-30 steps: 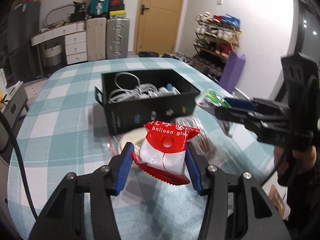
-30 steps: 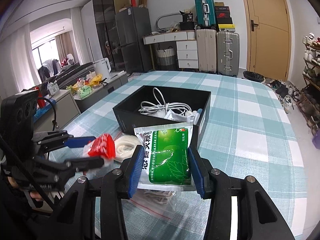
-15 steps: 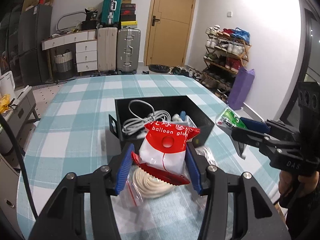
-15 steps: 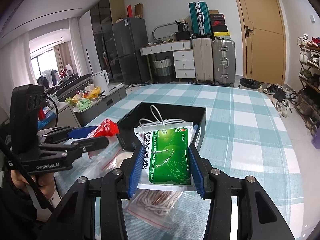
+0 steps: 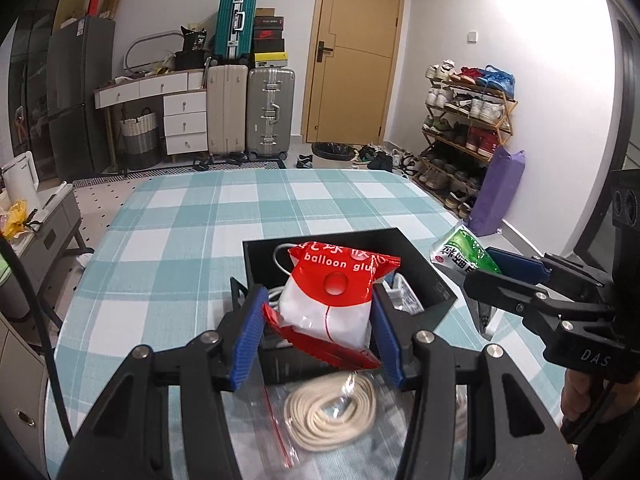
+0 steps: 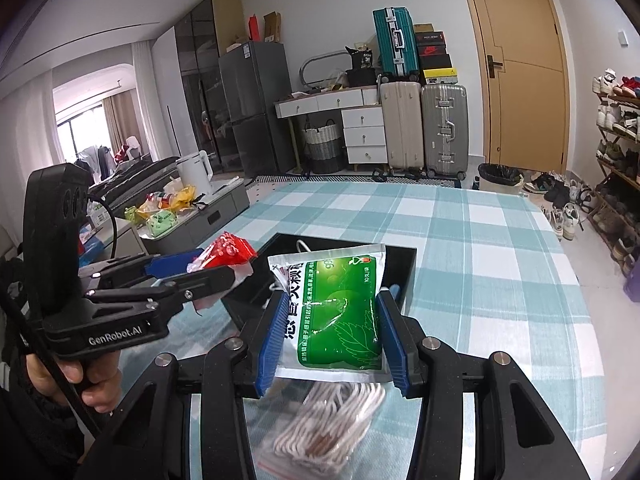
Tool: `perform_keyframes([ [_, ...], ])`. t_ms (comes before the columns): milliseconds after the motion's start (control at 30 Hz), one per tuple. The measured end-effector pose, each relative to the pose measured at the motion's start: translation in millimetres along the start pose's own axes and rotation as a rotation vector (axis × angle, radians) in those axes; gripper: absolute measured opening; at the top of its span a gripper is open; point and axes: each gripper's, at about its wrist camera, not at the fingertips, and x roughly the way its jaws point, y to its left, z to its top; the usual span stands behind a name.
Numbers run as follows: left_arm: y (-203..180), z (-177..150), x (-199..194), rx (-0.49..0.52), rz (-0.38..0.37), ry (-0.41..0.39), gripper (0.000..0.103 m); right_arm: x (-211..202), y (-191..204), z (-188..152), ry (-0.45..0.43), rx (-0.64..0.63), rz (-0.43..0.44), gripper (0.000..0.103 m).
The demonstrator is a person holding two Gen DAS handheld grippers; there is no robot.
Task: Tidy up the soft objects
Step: 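Carry the sachet and the balloon-glue pack over the black box with both tools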
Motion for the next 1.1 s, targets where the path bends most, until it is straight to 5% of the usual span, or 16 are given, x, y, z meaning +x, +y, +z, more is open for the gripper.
perform_keyframes([
  [1100, 10.7, 8.9, 70.1, -0.026, 0.052, 0.065, 0.051, 97.7, -20.4, 26.5, 0.114, -0.016, -0.024, 0.045],
])
